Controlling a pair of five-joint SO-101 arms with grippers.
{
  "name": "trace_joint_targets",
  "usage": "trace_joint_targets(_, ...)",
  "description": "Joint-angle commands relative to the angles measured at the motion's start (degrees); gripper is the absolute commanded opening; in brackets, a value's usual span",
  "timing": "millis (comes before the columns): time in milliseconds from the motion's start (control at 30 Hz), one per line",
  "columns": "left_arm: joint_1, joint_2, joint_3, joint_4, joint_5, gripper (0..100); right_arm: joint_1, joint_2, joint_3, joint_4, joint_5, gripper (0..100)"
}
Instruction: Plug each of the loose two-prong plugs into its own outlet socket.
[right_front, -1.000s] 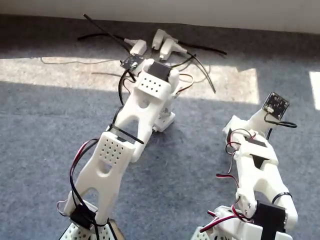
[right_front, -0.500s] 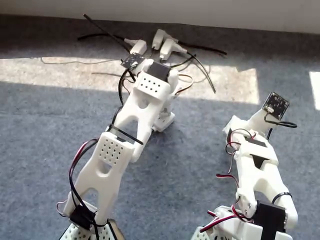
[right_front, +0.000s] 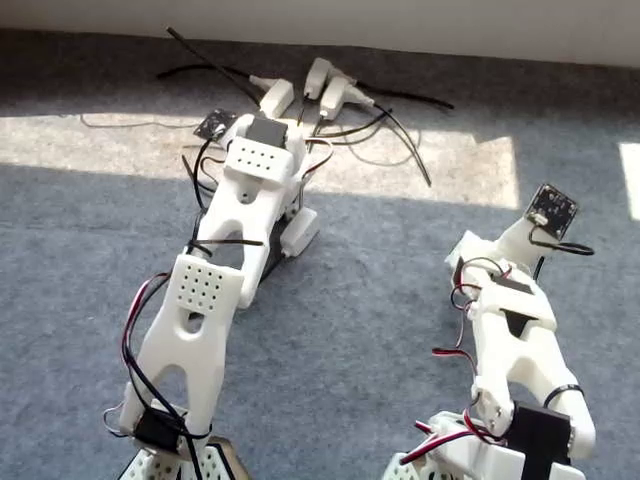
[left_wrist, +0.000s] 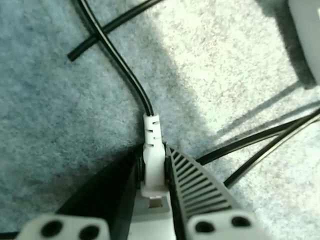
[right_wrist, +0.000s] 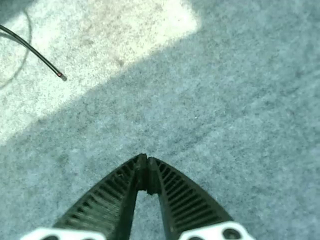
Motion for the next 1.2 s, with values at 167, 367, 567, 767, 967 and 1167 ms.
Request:
trace_joint_targets(167, 7.3, -1.9, -4.0, 6.2, -0.3, 1, 0.0, -0.2, -3.0, 0.1, 0.7, 0.9)
trace_joint_targets(367, 9.4, -3.5, -5.1, 6.9, 2.1, 1, -3.1, -0.3, -2.8, 0.4, 1.1, 0.9)
trace_joint_targets(567, 10.0, -5.3, -5.1, 6.9, 5.7, 1, -9.3, -0.7, -2.8, 4.4, 6.9, 0.9)
trace_joint_targets(767, 13.1, -5.3, -5.1, 6.9, 5.7, 1, -9.4, -0.8, -2.9, 4.7, 8.1, 0.9)
trace_joint_targets(967, 10.9, -5.8, -5.6, 6.7, 7.7, 1, -11.8, -0.8, -4.5, 12.9, 8.3, 0.9)
trace_joint_targets(1167, 5.1, -5.3, -5.6, 5.8, 17.9, 1, -16.6, -0.8, -5.9, 18.5, 8.4, 0.9)
